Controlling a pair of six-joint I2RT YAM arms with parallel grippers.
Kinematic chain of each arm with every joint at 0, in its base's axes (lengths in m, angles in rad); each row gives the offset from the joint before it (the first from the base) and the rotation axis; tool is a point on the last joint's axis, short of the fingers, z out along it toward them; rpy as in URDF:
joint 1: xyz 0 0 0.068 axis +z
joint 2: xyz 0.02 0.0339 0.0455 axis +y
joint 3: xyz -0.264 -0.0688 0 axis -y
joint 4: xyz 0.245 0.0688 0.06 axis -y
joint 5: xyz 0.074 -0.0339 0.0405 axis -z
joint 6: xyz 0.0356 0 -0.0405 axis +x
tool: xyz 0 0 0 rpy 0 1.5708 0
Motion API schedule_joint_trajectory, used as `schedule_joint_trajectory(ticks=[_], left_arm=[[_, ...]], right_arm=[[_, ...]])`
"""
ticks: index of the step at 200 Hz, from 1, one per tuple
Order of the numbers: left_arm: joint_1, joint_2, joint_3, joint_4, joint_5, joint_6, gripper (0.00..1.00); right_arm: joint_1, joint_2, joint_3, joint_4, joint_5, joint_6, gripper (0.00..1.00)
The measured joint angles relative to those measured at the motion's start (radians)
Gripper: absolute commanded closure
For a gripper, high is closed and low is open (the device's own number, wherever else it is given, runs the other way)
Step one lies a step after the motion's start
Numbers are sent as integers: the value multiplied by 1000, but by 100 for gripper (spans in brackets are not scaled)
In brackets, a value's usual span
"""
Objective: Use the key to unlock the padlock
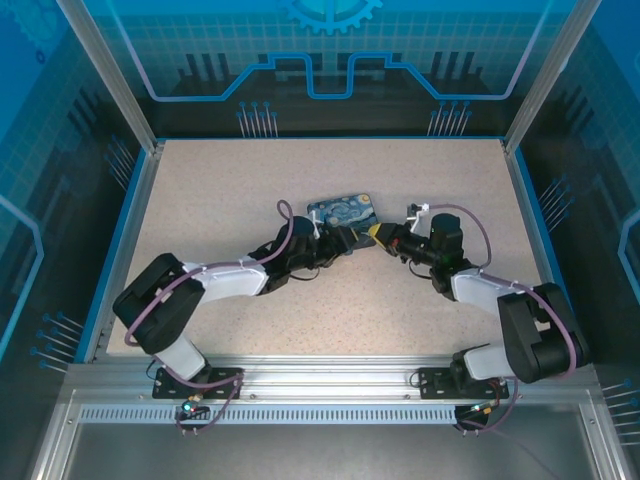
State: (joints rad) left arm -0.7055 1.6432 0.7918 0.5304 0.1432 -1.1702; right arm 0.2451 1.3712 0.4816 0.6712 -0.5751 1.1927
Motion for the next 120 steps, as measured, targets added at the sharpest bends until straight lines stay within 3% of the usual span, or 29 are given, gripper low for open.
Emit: schedule_joint_trajectory(ticks=[69,120], left_arm=[[-32,34,56,101,-31,-89,48],[-32,34,61,104,-51,-107,60]], right_arm=[[24,-27,-5,-11,19,0,100],[34,-27,-5,-14,22,0,100]])
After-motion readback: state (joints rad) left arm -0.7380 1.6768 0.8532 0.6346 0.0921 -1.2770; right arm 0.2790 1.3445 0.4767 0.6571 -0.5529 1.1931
